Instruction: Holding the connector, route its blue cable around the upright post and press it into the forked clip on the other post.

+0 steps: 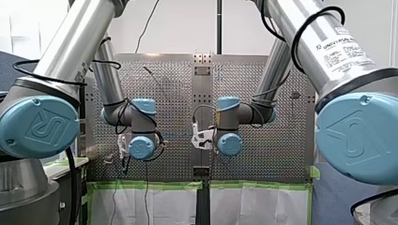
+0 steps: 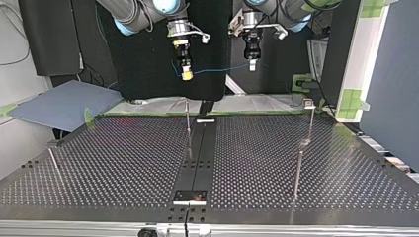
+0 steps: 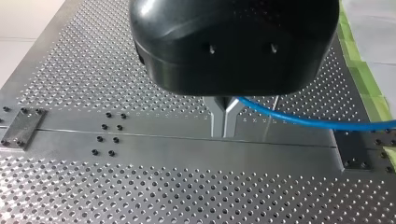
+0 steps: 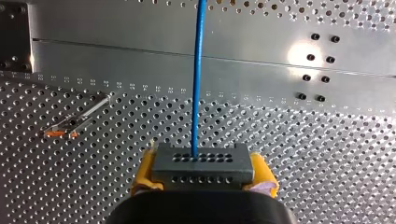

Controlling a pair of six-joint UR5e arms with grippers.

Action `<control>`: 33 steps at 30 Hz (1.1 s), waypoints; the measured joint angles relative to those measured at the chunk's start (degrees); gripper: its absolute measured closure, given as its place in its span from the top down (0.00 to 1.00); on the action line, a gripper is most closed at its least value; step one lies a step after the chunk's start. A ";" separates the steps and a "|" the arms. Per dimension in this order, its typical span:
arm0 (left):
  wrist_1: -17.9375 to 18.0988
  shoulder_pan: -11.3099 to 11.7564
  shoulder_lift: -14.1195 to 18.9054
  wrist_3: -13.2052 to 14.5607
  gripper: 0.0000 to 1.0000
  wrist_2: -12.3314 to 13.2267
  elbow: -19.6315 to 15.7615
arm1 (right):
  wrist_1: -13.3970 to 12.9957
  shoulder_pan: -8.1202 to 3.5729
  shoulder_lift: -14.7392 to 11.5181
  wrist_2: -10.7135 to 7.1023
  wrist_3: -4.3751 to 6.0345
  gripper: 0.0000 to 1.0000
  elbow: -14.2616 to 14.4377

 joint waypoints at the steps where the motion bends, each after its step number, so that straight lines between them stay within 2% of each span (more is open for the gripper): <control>1: 0.00 0.00 0.00 0.00 0.00 0.00 0.00 | 0.00 0.00 0.00 0.00 0.00 0.00 0.00; 10: -0.24 0.26 -0.24 0.26 0.00 0.24 0.15 | 0.03 0.03 0.03 0.04 -0.02 0.00 -0.04; 13: -1.31 1.00 -0.66 1.29 0.00 0.66 0.29 | 0.72 0.72 0.70 0.72 -0.06 0.00 -0.71; 16: -2.54 1.36 -0.82 2.55 0.00 0.82 0.33 | 1.97 1.81 1.98 1.98 -0.08 0.00 -1.97; 19: -3.89 1.46 -0.85 3.91 0.00 0.86 0.33 | 3.38 2.34 3.39 3.39 -0.09 0.00 -3.39; 26: -5.35 1.49 -0.88 6.95 0.00 0.88 0.35 | 5.37 2.53 6.47 6.48 -0.09 0.00 -6.33; 33: -5.44 1.49 -0.88 7.61 0.00 0.88 0.35 | 5.53 2.55 9.97 9.51 -0.09 0.00 -7.00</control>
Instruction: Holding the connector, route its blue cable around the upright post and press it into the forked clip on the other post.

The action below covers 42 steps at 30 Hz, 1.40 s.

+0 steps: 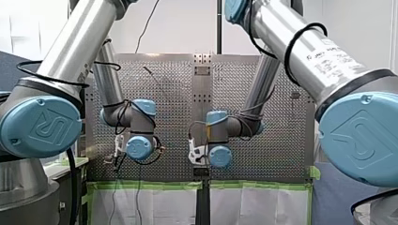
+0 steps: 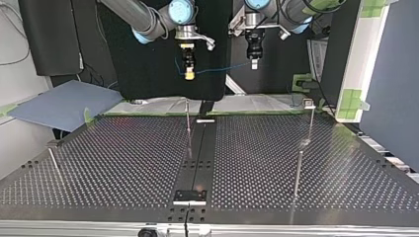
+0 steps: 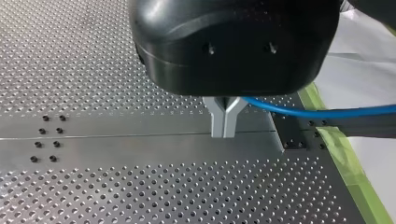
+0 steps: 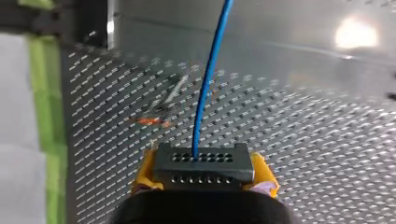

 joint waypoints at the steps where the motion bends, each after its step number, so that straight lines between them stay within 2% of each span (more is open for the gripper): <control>1: 0.00 0.00 0.00 0.01 0.00 0.00 0.00 | 0.00 0.00 0.47 0.16 0.00 0.00 -0.01; 5: -0.18 0.34 0.27 -0.59 0.00 0.41 0.16 | 0.19 -0.15 2.24 0.36 0.19 0.00 0.17; 8: -1.02 0.62 1.21 -1.69 0.00 0.73 0.84 | 1.09 -0.20 1.96 0.33 1.08 0.00 0.79; 14: -3.66 1.25 3.93 -4.20 0.00 1.52 1.32 | 3.84 -0.07 -0.59 0.13 3.84 0.00 1.17; 18: -5.43 1.93 5.70 -4.76 0.00 0.52 1.35 | 6.02 -0.30 -2.75 0.06 6.00 0.00 1.19; 22: -7.55 2.84 7.83 -5.13 0.00 -0.39 1.39 | 7.89 -0.78 -4.69 -0.44 7.53 0.00 1.20; 26: -9.02 3.53 9.77 -5.85 0.00 -0.47 1.67 | 9.03 -1.48 -6.57 -1.77 7.22 0.00 1.20; 31: -10.50 4.38 12.29 -7.01 0.00 -0.36 2.70 | 10.44 -2.55 -9.15 -4.23 6.93 0.00 0.42; 37: -13.43 5.53 15.42 -7.84 0.00 -0.39 5.57 | 13.05 -3.38 -11.98 -7.04 6.74 0.00 -2.07; 42: -16.42 6.46 18.44 -9.83 0.00 -0.32 7.38 | 15.64 -4.09 -14.58 -9.66 6.86 0.00 -4.66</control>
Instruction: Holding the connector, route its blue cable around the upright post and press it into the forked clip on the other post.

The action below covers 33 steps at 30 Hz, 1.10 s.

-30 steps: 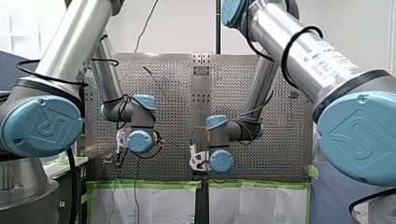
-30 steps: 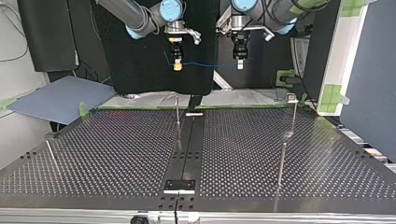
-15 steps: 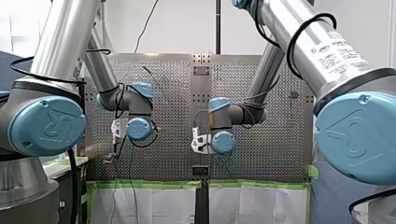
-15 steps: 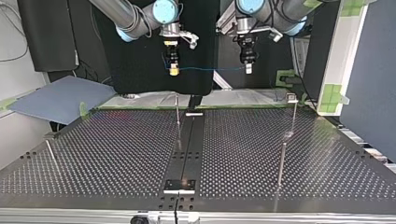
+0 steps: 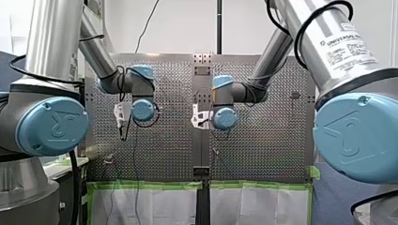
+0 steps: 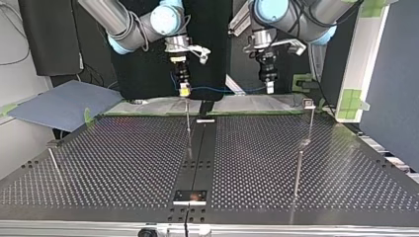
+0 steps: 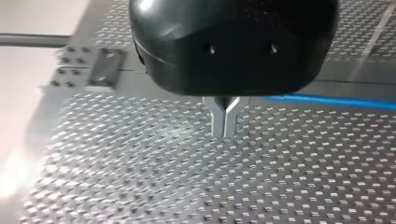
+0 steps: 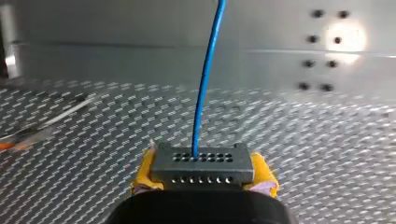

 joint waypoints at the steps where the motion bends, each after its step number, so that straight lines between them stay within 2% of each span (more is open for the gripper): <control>1: -0.75 0.20 0.73 -0.41 0.00 0.02 0.29 | 0.53 -0.14 -0.55 -0.54 0.03 0.00 -0.54; 9: -4.52 1.49 4.49 -2.37 0.00 0.06 1.62 | 4.77 -1.48 -4.78 -4.76 0.00 0.00 -4.62; 19: -9.12 2.81 9.13 -5.01 0.00 -0.26 5.39 | 9.22 -1.77 -9.27 -9.27 -0.39 0.00 -8.88; 28: -11.11 4.42 13.23 -7.57 0.00 -1.08 9.23 | 11.11 -1.77 -13.50 -13.30 -0.83 0.00 -11.55; 33: -11.46 5.42 14.23 -8.65 0.00 -1.24 10.74 | 11.77 -1.68 -15.93 -15.44 -1.10 0.00 -13.23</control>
